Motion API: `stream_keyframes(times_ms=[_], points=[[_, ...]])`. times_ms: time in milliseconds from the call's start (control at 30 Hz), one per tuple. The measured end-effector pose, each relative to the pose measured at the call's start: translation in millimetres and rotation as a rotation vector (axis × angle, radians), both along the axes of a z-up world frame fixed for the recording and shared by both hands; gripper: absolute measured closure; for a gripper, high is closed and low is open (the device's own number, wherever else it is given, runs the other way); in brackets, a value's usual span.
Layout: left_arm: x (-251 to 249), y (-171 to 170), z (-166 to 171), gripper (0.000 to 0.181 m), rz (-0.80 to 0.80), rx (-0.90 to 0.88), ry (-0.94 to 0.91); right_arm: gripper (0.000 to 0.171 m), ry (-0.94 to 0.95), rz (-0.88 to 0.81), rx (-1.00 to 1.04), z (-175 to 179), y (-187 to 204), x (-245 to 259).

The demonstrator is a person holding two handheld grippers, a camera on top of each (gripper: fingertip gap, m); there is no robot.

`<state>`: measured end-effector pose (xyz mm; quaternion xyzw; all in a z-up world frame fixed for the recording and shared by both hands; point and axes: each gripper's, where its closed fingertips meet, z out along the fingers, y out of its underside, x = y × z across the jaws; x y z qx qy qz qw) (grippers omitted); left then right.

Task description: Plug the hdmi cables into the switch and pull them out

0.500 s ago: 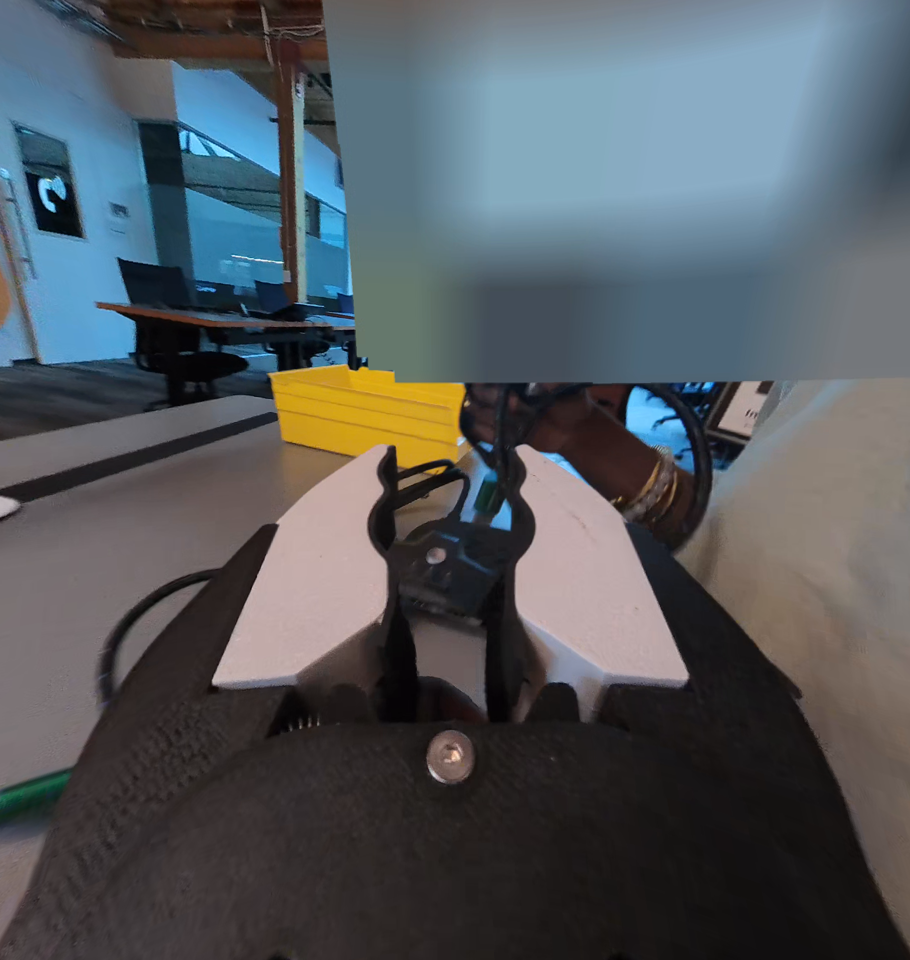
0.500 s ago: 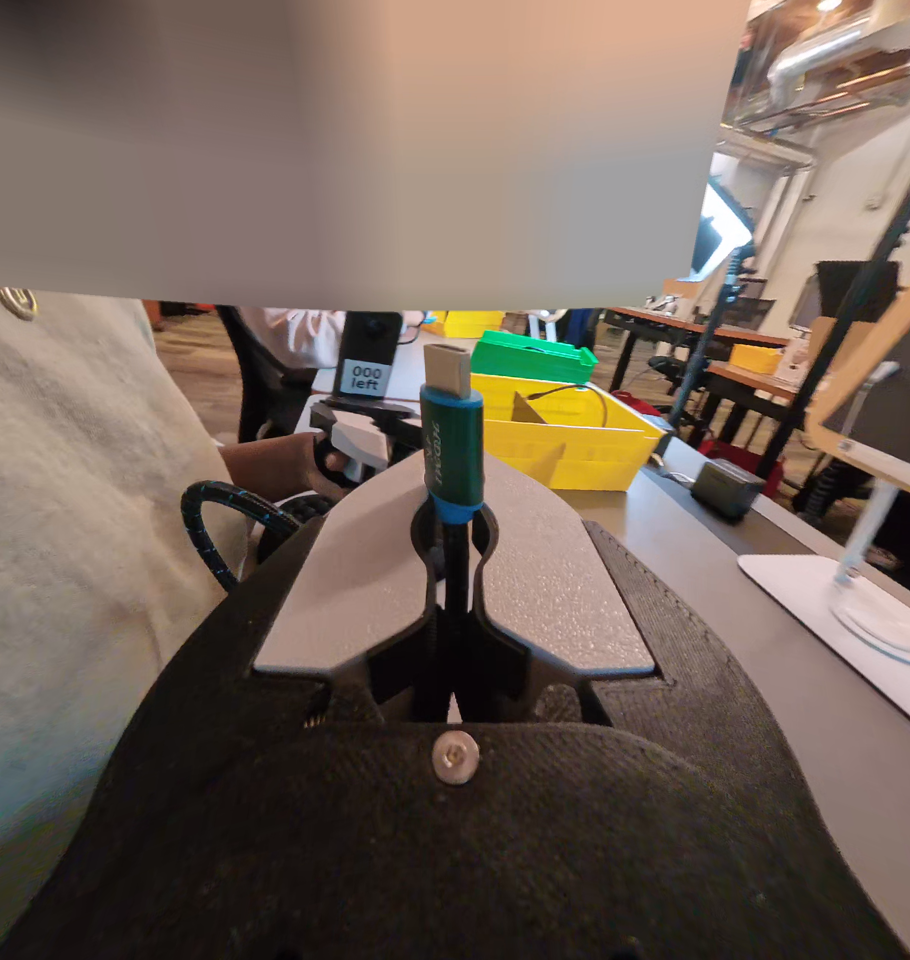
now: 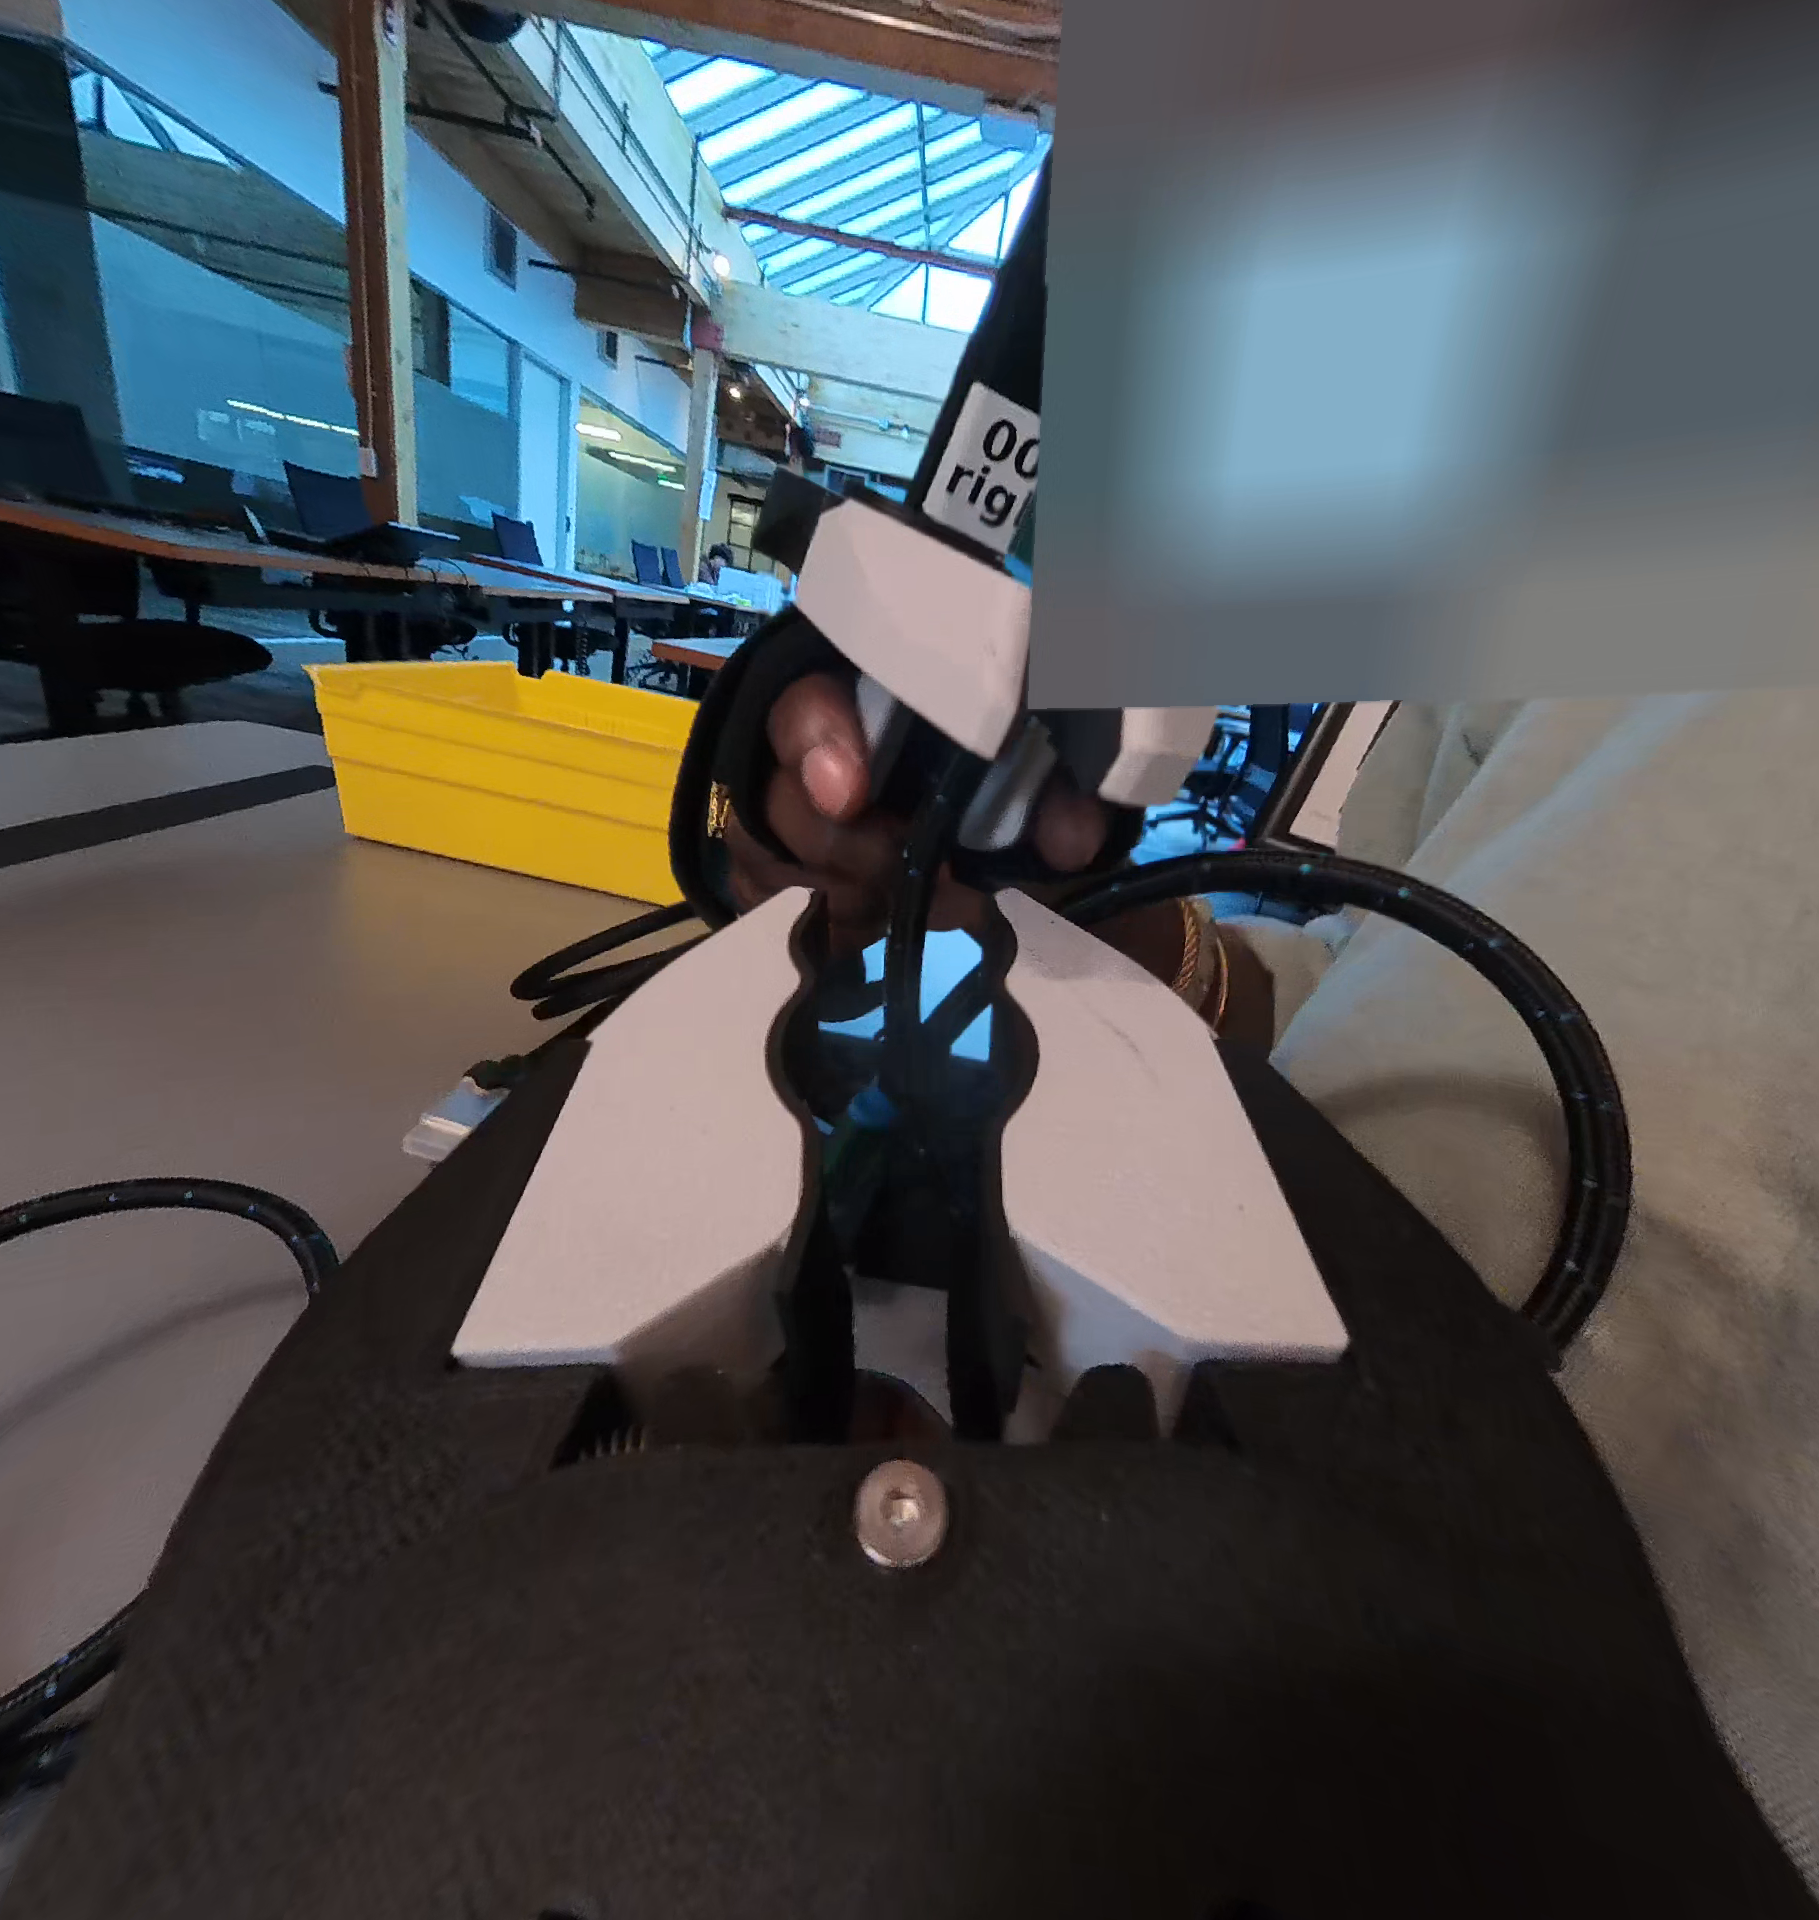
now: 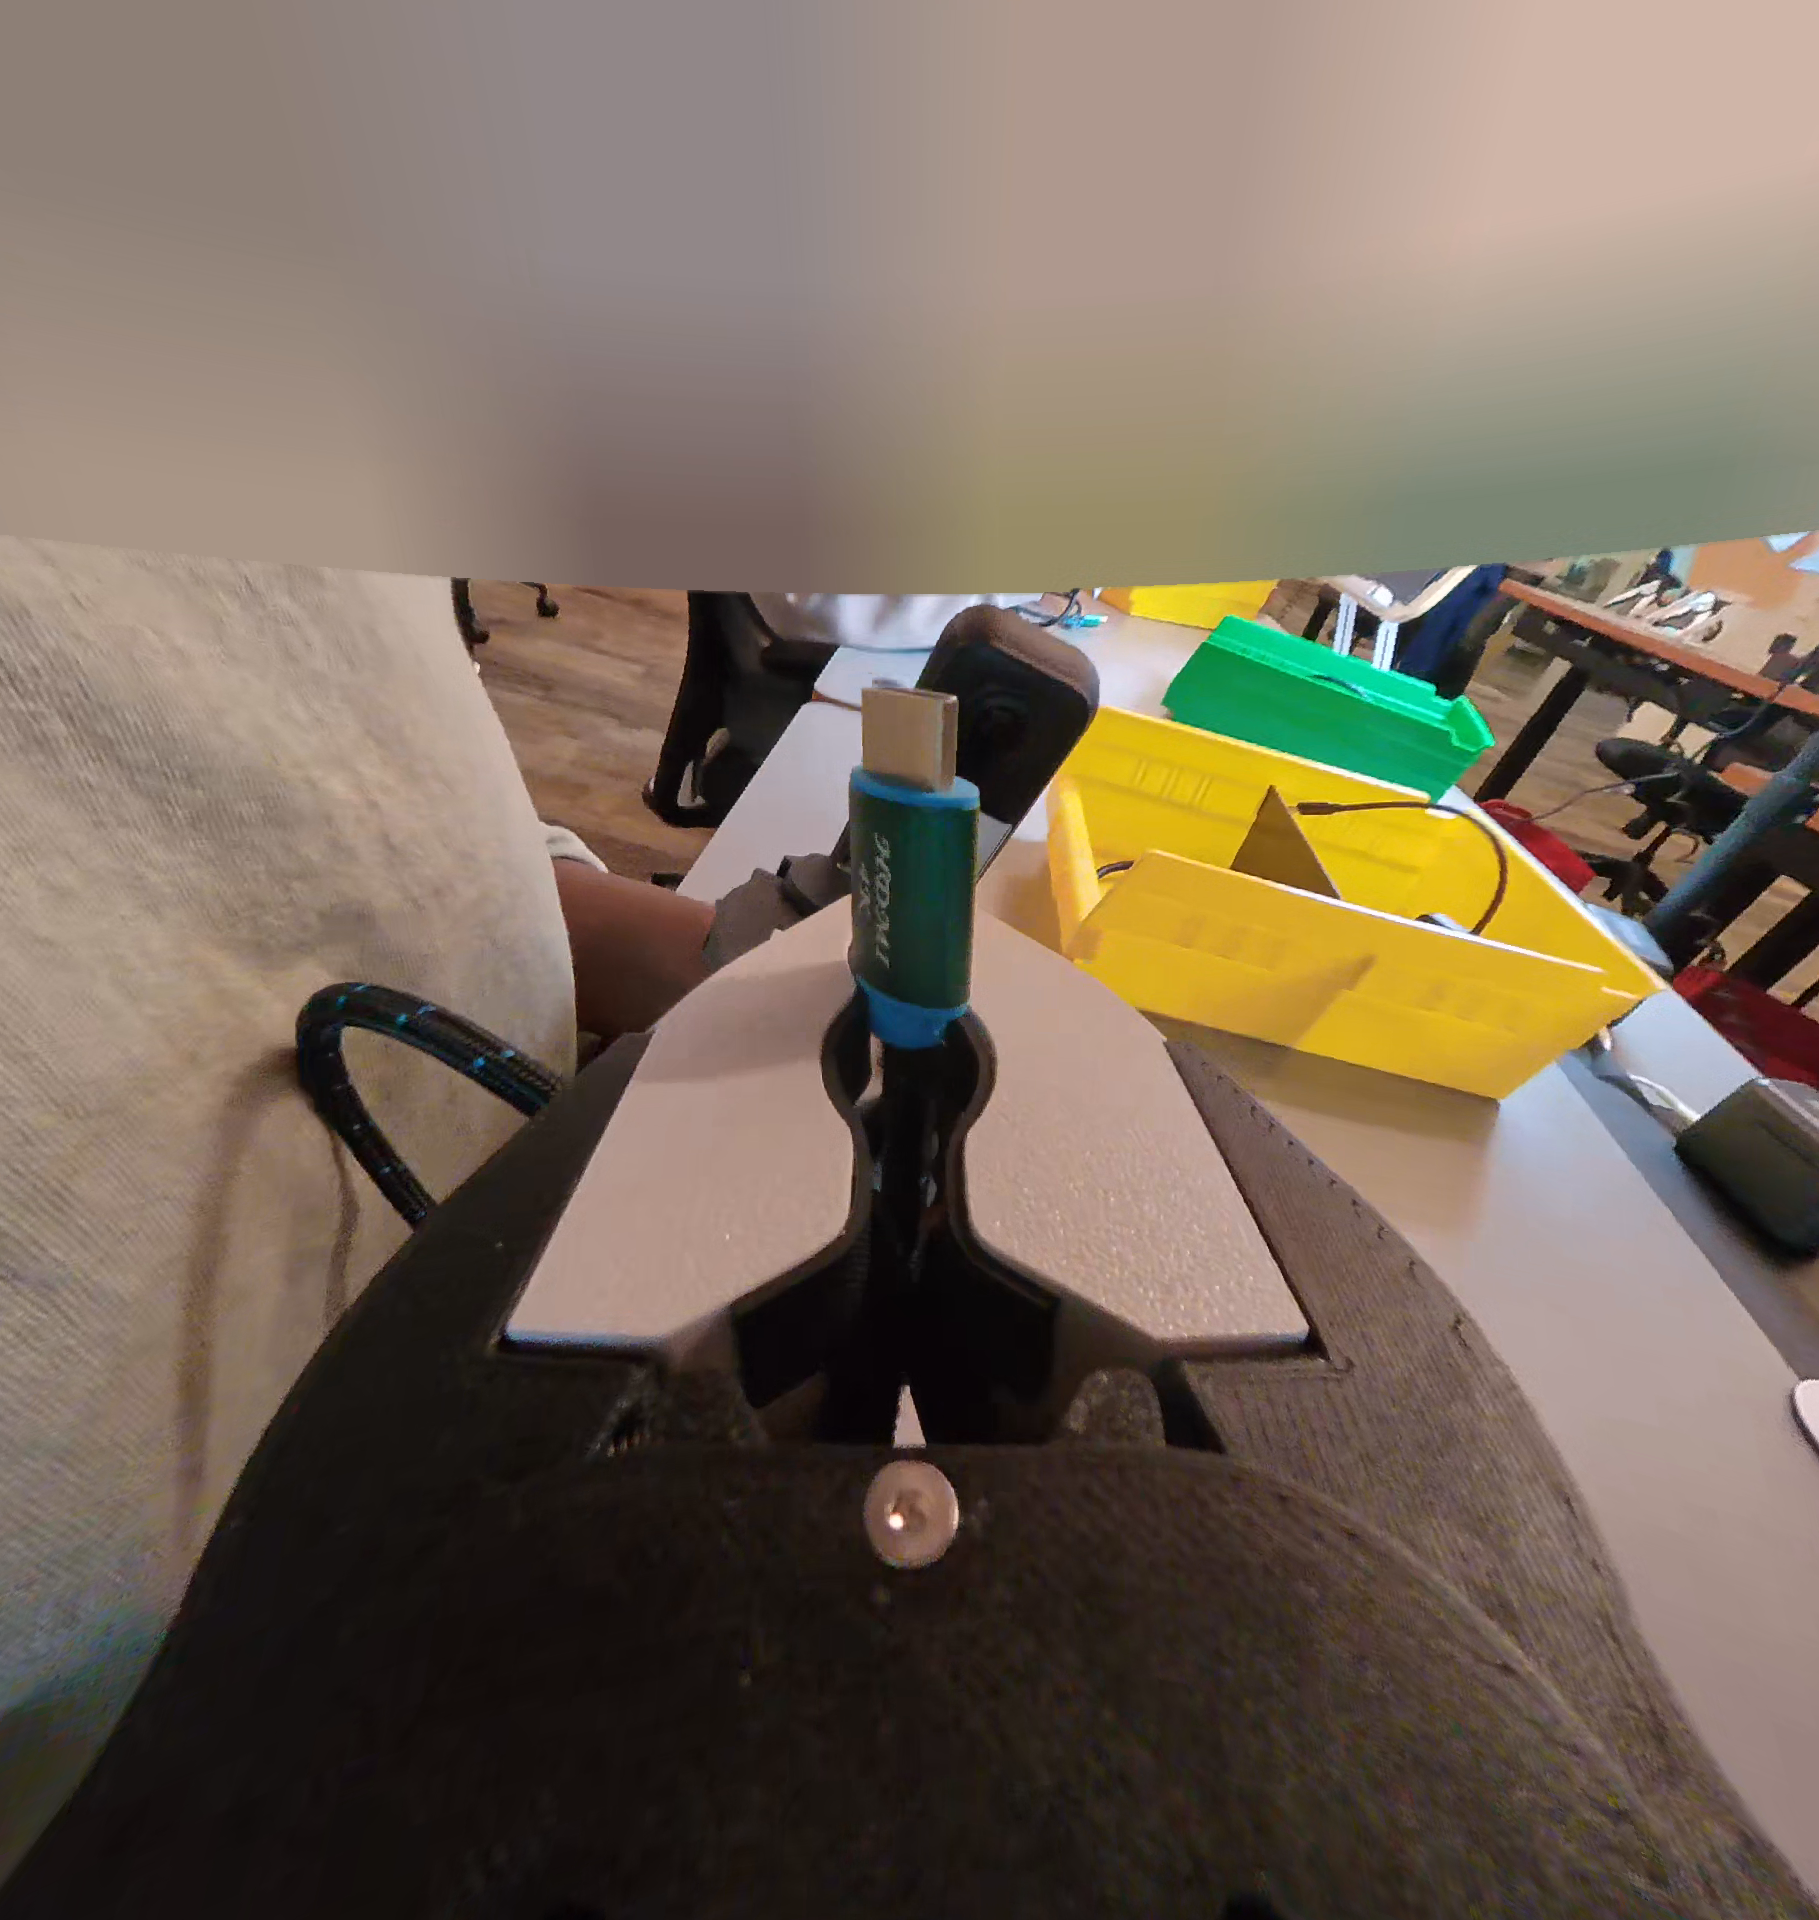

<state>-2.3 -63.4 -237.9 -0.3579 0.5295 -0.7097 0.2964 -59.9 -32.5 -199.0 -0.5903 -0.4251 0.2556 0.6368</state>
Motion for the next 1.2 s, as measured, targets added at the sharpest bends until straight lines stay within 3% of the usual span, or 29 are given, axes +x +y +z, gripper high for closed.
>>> stream_keyframes(times_ms=[233, 433, 500, 567, 767, 933, 1100, 1200], points=[[-4, 2, 0, 0.143, -0.028, -0.057, -0.015, 0.162, -0.206, -0.037, -0.053, -20, 7, -3], [-11, 4, 10, 0.133, -0.029, -0.075, -0.07, 0.162, -0.24, 0.03, -0.099, -13, 7, -12], [-12, 3, 7, 0.144, -0.003, -0.012, -0.082, 0.162, -0.292, 0.038, -0.177, -23, 9, -13], [-10, 9, 1, 0.171, 0.064, 0.063, -0.072, 0.163, -0.344, 0.036, -0.226, -32, 11, -13], [-14, 26, -5, 0.173, 0.164, 0.137, 0.005, 0.162, -0.39, -0.081, -0.214, -34, 22, -1], [-18, 55, -8, 0.174, 0.361, 0.392, 0.175, 0.146, -0.374, -0.199, -0.185, -29, 22, 22], [-20, 69, -8, 0.175, 0.435, 0.647, 0.275, 0.132, -0.419, -0.275, -0.137, -25, 14, 37], [-16, 84, -13, 0.175, 0.549, 0.855, 0.341, 0.133, -0.358, -0.312, -0.073, -6, 12, 38]])
